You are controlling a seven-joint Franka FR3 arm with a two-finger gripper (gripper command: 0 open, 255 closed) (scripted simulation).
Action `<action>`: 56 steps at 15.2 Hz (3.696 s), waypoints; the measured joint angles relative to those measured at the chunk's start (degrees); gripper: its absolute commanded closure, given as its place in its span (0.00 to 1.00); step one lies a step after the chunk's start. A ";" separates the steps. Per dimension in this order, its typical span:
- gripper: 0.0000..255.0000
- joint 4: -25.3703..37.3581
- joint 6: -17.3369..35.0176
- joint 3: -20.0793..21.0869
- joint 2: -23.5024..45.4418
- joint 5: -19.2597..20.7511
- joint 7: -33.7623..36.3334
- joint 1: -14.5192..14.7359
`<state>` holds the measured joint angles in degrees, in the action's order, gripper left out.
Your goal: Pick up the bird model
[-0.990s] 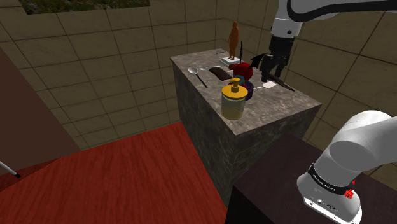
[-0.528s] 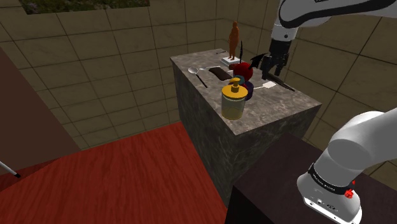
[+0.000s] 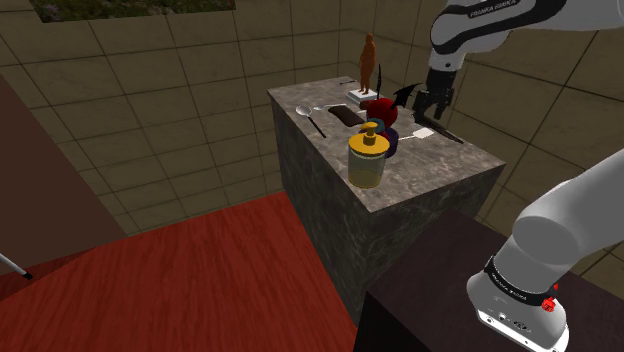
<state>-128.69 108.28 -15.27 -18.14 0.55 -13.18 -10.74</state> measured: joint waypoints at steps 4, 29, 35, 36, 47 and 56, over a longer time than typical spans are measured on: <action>0.00 5.11 2.24 -3.30 7.84 -1.32 -3.67 -1.28; 0.00 41.94 3.71 -8.50 50.80 -17.81 -19.42 -16.22; 1.00 40.25 6.03 -8.24 51.67 -18.23 -19.81 -16.26; 1.00 40.35 5.95 -8.25 51.72 -18.25 -19.75 -16.28; 1.00 40.50 4.40 -8.43 51.03 -17.76 -19.46 -16.22; 1.00 43.72 -1.12 -9.03 48.77 -16.56 -18.48 -16.18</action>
<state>-84.97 107.16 -24.30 30.64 -16.01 -31.66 -26.92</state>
